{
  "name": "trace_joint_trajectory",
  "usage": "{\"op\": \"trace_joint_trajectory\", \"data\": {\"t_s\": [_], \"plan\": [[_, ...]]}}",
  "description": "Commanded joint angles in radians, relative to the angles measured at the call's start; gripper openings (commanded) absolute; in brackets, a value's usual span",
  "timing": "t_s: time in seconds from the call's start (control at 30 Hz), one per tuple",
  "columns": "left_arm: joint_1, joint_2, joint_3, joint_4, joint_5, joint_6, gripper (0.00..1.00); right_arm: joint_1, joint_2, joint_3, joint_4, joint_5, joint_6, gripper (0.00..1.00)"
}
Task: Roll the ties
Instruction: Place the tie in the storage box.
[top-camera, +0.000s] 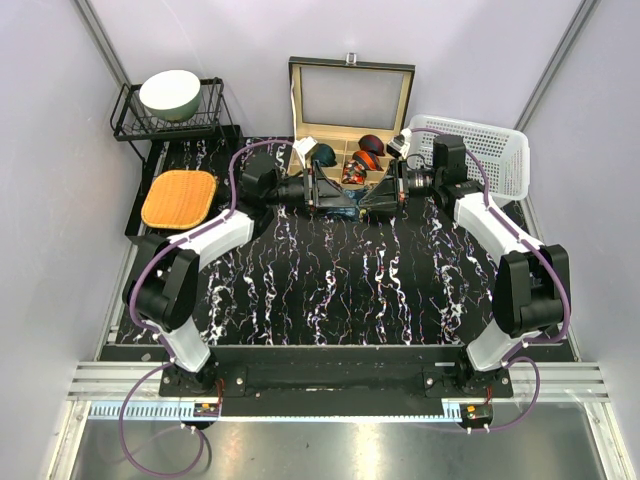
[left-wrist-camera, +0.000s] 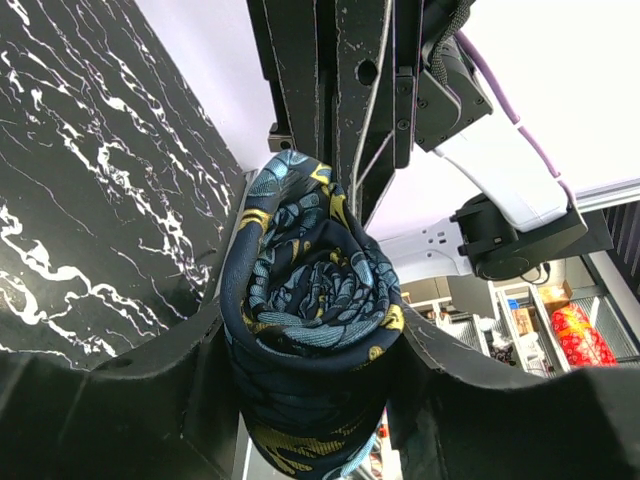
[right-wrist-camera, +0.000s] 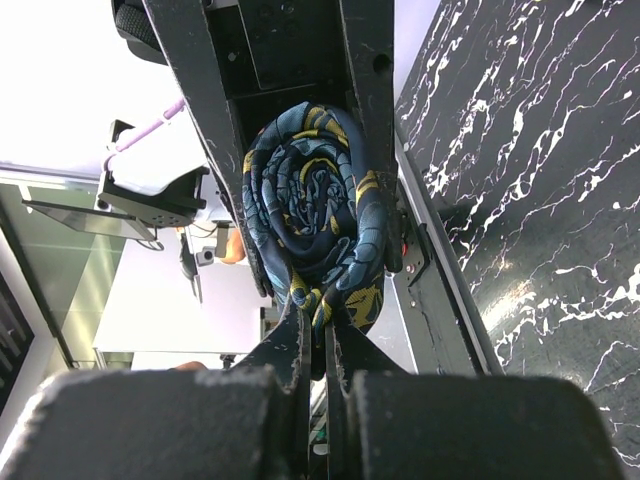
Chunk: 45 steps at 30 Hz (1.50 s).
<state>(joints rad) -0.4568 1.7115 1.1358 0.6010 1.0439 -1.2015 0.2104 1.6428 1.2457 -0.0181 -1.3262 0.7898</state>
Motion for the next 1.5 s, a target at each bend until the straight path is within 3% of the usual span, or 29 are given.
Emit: {"op": "trace_joint_trajectory", "data": {"t_s": [0.0, 0.1, 0.13, 0.2, 0.23, 0.27, 0.33, 0.37, 0.4, 0.57, 0.73, 1.13, 1.47], "plan": [[-0.006, -0.023, 0.030, 0.024, -0.048, 0.025, 0.02, 0.015, -0.037, 0.000, 0.033, -0.005, 0.000, 0.01], [0.003, -0.027, 0.041, -0.056, -0.056, 0.062, 0.00, 0.014, -0.035, 0.006, 0.029, -0.001, 0.000, 0.18], [0.006, -0.027, 0.051, -0.081, -0.056, 0.095, 0.00, 0.008, -0.035, 0.009, 0.024, 0.001, -0.001, 0.31], [0.024, -0.033, 0.073, -0.206, -0.071, 0.160, 0.00, -0.006, -0.034, 0.015, 0.026, 0.007, -0.007, 0.42], [0.030, -0.033, 0.108, -0.263, -0.082, 0.239, 0.00, -0.028, -0.034, 0.020, -0.018, 0.013, -0.018, 0.54], [0.043, -0.030, 0.142, -0.414, -0.108, 0.291, 0.00, -0.043, -0.031, 0.029, -0.029, 0.016, -0.024, 0.59], [0.052, -0.010, 0.223, -0.522, -0.145, 0.417, 0.00, -0.087, -0.023, 0.046, -0.077, 0.030, -0.065, 0.74], [0.061, -0.001, 0.260, -0.658, -0.172, 0.465, 0.00, -0.104, -0.021, 0.066, -0.101, 0.041, -0.086, 0.93], [0.067, 0.019, 0.297, -0.728, -0.197, 0.511, 0.00, -0.121, -0.015, 0.078, -0.130, 0.054, -0.109, 0.99], [0.079, 0.138, 0.540, -0.987, -0.338, 0.736, 0.00, -0.206, 0.009, 0.187, -0.419, 0.169, -0.345, 1.00], [0.102, 0.278, 0.726, -1.058, -0.387, 0.856, 0.00, -0.241, 0.018, 0.219, -0.552, 0.211, -0.463, 1.00], [0.158, 0.652, 1.140, -1.069, -0.413, 0.893, 0.00, -0.246, -0.018, 0.210, -0.737, 0.429, -0.610, 1.00], [0.175, 0.807, 1.219, -1.029, -0.481, 0.918, 0.00, -0.246, -0.037, 0.182, -0.763, 0.447, -0.644, 1.00]]}}
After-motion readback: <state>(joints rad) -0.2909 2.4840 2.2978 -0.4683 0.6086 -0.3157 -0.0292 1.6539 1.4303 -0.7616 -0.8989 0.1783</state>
